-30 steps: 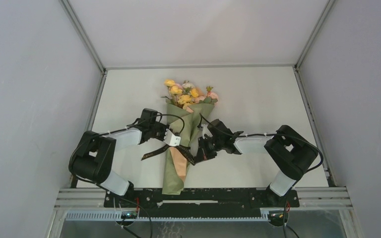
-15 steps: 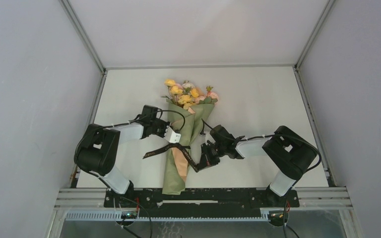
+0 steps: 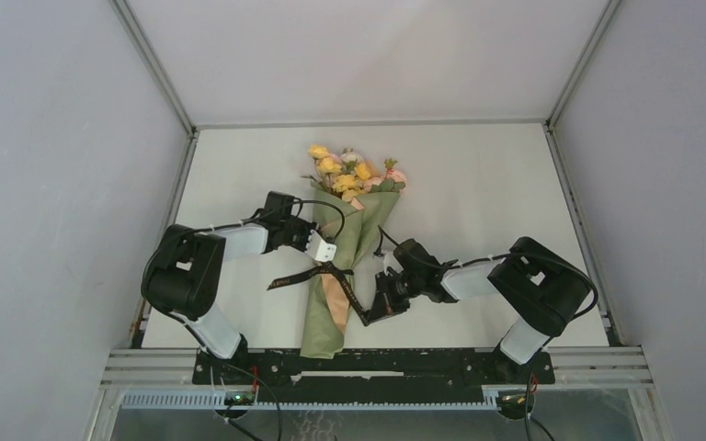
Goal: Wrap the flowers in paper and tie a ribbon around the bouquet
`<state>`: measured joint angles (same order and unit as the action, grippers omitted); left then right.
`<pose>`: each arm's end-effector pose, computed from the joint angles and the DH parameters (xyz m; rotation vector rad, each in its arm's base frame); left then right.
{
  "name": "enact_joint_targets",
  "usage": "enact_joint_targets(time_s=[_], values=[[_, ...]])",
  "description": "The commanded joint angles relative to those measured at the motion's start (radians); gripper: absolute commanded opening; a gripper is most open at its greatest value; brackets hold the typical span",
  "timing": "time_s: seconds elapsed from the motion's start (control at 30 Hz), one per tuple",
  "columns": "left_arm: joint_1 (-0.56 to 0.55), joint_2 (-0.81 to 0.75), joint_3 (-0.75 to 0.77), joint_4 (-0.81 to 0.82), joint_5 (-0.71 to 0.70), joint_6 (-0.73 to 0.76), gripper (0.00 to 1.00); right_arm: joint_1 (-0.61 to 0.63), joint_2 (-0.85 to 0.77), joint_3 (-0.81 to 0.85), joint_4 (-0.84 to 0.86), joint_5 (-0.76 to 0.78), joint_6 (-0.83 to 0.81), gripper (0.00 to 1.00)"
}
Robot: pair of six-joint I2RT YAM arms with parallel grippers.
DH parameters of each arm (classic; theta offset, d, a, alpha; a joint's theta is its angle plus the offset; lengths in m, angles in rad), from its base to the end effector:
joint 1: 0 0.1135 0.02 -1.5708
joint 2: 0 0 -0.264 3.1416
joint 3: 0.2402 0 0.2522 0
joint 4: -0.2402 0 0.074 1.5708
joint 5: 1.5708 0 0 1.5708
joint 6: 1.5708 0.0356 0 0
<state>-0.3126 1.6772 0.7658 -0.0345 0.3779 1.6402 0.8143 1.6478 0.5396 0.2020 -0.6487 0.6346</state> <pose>0.2892 -0.1073 0.1323 2.0916 1.2331 0.1173 0.1672 0.2085 0.1037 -0.5664 2.7193 1.3257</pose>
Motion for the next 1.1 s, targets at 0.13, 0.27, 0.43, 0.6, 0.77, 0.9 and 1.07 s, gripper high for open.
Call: enact_joint_targets(time_s=[0.13, 0.27, 0.43, 0.6, 0.77, 0.9, 1.07], values=[[0.014, 0.02, 0.04, -0.005, -0.008, 0.019, 0.0, 0.028, -0.019, -0.084, -0.031, 0.026, 0.022, 0.0], [0.015, 0.029, 0.053, -0.008, -0.01, 0.02, 0.0, 0.037, -0.026, -0.11, -0.008, 0.026, 0.046, 0.0], [0.014, 0.03, 0.052, -0.004, -0.01, 0.018, 0.0, 0.041, -0.024, -0.118, 0.0, 0.029, 0.053, 0.0], [0.015, 0.032, 0.052, -0.004, -0.01, 0.018, 0.0, 0.044, -0.034, -0.134, -0.001, 0.031, 0.056, 0.0], [0.014, 0.035, 0.056, -0.008, -0.013, 0.018, 0.0, 0.048, -0.052, -0.175, 0.013, 0.037, 0.076, 0.0], [0.015, 0.033, 0.054, -0.005, -0.013, 0.018, 0.0, 0.051, -0.056, -0.188, 0.022, 0.04, 0.088, 0.0], [0.015, 0.035, 0.055, -0.004, -0.014, 0.015, 0.0, 0.057, -0.046, -0.207, 0.034, 0.036, 0.096, 0.0]])
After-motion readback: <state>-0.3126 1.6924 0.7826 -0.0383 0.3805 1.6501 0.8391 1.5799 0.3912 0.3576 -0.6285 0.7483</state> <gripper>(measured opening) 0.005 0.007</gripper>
